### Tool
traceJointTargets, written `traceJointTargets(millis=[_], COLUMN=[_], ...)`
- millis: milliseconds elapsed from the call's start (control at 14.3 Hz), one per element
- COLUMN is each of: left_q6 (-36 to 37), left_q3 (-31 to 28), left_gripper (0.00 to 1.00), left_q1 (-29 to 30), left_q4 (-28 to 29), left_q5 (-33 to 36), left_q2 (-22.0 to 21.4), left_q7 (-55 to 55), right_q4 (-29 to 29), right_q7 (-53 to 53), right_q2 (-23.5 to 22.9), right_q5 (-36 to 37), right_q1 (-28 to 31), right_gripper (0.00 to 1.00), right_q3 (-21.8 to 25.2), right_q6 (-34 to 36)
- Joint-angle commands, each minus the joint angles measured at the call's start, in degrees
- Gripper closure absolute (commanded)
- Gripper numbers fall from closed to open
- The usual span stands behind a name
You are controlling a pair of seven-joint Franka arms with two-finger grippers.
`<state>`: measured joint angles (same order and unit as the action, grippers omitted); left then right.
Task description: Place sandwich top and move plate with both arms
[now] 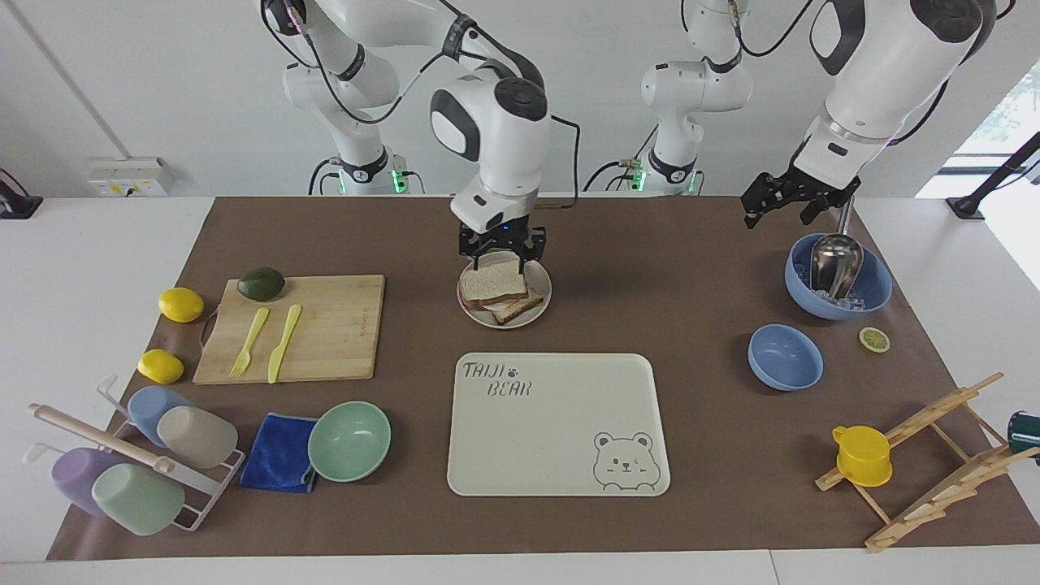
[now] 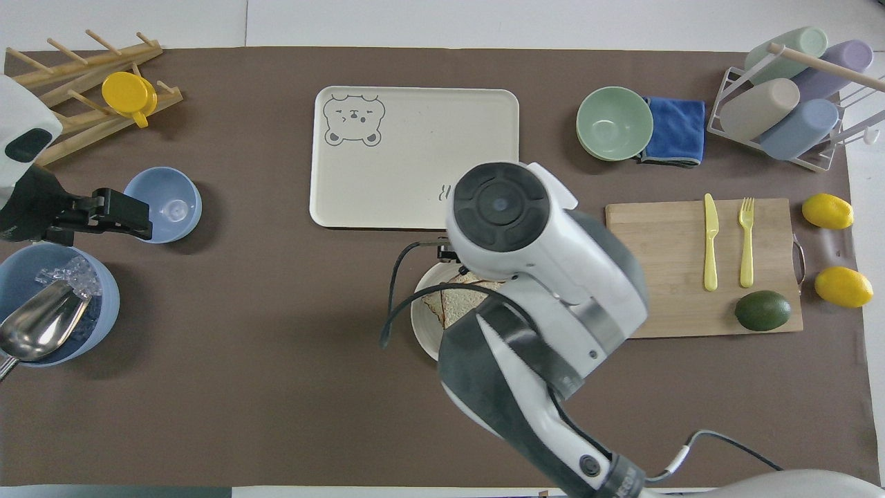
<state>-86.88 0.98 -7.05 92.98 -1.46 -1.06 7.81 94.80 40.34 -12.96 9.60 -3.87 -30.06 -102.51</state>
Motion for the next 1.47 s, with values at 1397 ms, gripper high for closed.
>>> traceJointTargets(millis=[1397], left_q6=[-39.0], left_q3=[0.8], left_gripper=[0.0], left_q1=[-23.1], left_q4=[34.7], left_q5=[-10.2], left_q2=[-1.4], left_q7=[10.7], right_q4=[-4.2], right_q7=[-38.0], right_q2=[12.6], right_q5=[-8.6], right_q1=[3.0], right_gripper=[0.0], right_q3=[35.1], right_q6=[22.3])
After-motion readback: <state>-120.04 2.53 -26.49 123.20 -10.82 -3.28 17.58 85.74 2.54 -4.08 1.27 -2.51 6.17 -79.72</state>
